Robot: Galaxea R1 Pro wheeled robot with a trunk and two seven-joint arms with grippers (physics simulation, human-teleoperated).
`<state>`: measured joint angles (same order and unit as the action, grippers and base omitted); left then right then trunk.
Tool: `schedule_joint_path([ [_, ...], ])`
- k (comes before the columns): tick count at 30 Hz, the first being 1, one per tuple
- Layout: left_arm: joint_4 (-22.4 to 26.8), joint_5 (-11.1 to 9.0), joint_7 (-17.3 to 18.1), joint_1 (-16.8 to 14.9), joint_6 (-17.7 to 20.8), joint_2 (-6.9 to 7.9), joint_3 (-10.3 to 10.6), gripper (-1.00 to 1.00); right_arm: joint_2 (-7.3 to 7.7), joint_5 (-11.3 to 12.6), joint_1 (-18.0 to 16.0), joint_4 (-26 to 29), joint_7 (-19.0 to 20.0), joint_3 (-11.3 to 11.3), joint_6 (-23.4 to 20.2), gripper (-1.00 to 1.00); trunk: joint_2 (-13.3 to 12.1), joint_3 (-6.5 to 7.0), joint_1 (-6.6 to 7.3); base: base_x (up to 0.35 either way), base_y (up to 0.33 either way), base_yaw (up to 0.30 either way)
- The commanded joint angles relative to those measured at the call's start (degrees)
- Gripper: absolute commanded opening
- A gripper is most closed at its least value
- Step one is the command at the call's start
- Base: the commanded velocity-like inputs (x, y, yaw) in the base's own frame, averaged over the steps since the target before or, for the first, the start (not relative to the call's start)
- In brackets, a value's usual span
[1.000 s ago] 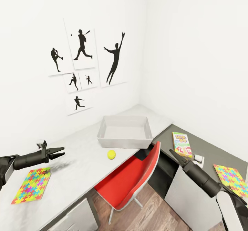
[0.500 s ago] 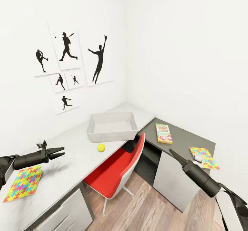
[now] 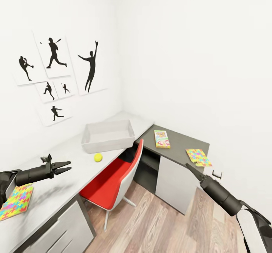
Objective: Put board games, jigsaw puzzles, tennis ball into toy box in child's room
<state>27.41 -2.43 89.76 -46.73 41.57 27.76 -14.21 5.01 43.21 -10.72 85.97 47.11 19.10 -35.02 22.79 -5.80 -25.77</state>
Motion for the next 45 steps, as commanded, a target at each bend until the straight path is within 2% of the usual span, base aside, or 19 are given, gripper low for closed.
schedule_joint_path([
  [1, 0.02, 0.05, 0.24, -0.03, 0.58, 0.02, -0.02, 1.00, 0.00, 0.30, -0.06, -0.01, 0.02, 0.03, -0.40, 1.00, 0.13, -0.09, -0.01, -0.206, 0.000, -0.257],
  [21, 0.02, 0.05, 0.24, -0.03, 0.53, -0.12, -0.02, 1.00, 0.00, 0.36, -0.08, -0.07, 0.00, 0.08, -0.40, 1.00, 0.13, 0.72, -0.01, -0.200, 0.000, -0.257],
  [45, 0.02, 0.05, 0.24, -0.03, 0.53, -0.16, -0.02, 1.00, 0.00, 0.23, -0.08, -0.10, 0.00, 0.13, -0.40, 1.00, 0.13, 1.69, -0.01, -0.013, 0.053, -0.257],
])
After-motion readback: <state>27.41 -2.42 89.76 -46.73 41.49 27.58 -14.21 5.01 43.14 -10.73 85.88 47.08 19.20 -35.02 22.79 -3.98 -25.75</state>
